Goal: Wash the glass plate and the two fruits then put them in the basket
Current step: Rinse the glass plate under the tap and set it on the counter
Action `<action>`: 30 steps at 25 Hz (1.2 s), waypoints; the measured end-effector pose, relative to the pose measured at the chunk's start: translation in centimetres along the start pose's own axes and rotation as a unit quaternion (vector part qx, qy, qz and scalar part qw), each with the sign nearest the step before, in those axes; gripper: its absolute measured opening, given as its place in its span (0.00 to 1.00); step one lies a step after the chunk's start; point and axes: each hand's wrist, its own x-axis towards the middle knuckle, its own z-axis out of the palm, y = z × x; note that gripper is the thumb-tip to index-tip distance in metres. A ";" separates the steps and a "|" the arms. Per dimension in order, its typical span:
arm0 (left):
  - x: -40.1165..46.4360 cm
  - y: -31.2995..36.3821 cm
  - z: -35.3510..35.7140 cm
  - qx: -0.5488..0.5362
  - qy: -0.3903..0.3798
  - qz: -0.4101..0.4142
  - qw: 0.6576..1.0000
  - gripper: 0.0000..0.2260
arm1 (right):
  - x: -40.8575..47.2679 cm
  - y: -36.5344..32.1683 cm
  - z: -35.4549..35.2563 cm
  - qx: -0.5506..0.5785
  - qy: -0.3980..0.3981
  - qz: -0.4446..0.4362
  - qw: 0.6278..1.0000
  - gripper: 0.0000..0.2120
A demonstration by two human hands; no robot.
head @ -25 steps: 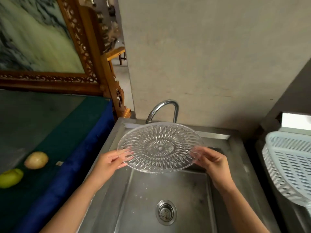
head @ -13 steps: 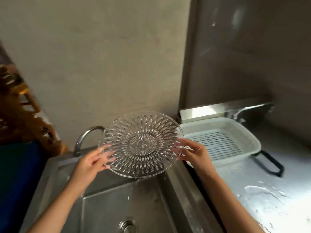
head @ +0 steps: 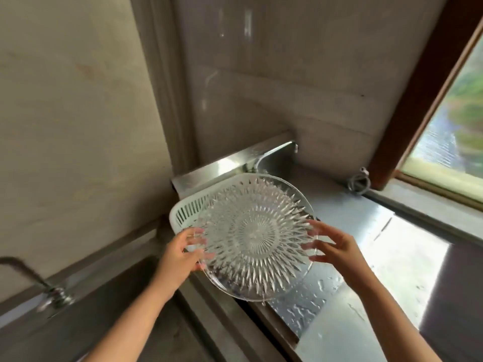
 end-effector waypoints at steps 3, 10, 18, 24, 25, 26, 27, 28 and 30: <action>1.1 -2.0 4.2 0.026 -0.041 -0.054 0.997 0.20 | -1.3 2.4 -3.8 -0.006 0.038 0.060 0.997 0.20; 1.9 -7.3 9.2 0.057 -0.097 -0.171 0.979 0.20 | -4.2 8.0 -7.7 -0.004 0.071 0.201 0.977 0.20; 2.2 -10.2 10.6 0.068 -0.113 -0.241 0.962 0.18 | -4.9 11.4 -8.5 -0.015 0.086 0.269 0.959 0.21; 2.3 -11.2 10.3 0.068 -0.111 -0.252 0.959 0.20 | -4.6 12.4 -8.1 -0.035 0.085 0.294 0.951 0.21; 2.3 -11.3 10.3 0.066 -0.111 -0.251 0.959 0.20 | -4.6 12.5 -8.1 -0.037 0.087 0.296 0.951 0.21; 2.4 -11.4 10.3 0.064 -0.112 -0.249 0.960 0.20 | -4.7 12.6 -8.1 -0.039 0.089 0.298 0.950 0.21; 2.4 -11.4 10.3 0.063 -0.114 -0.247 0.960 0.20 | -4.6 12.7 -8.1 -0.040 0.092 0.300 0.949 0.21; 2.4 -11.4 10.3 0.063 -0.115 -0.248 0.960 0.20 | -4.6 12.7 -8.2 -0.043 0.094 0.302 0.948 0.21; 2.3 -11.3 10.3 0.064 -0.116 -0.249 0.959 0.21 | -4.7 12.6 -8.3 -0.048 0.092 0.306 0.946 0.22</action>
